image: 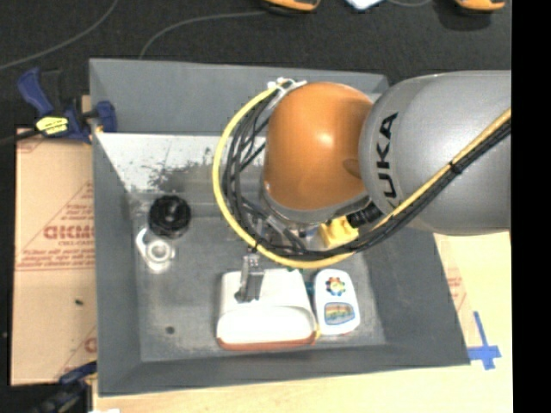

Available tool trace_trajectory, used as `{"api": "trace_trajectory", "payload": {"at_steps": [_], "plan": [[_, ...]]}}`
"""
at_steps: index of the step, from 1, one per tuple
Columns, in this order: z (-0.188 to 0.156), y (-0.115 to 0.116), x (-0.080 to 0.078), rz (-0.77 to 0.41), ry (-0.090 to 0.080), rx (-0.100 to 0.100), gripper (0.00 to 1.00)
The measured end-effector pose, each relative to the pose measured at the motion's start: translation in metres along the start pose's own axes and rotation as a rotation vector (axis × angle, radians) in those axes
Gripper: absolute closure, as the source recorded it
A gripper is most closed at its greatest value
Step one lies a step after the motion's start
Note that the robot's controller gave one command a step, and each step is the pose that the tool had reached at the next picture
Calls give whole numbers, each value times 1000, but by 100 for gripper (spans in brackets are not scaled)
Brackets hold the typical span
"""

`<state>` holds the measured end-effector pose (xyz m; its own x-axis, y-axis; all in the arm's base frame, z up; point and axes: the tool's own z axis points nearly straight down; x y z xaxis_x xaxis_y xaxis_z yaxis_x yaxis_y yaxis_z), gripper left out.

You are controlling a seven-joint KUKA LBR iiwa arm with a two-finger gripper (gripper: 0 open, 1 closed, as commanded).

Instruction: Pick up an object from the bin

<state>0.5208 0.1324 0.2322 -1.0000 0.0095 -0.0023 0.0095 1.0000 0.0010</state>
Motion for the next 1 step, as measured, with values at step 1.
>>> {"api": "trace_trajectory", "payload": {"at_steps": [1], "plan": [[-97,-72,-19,-307,-9,2,0]]}}
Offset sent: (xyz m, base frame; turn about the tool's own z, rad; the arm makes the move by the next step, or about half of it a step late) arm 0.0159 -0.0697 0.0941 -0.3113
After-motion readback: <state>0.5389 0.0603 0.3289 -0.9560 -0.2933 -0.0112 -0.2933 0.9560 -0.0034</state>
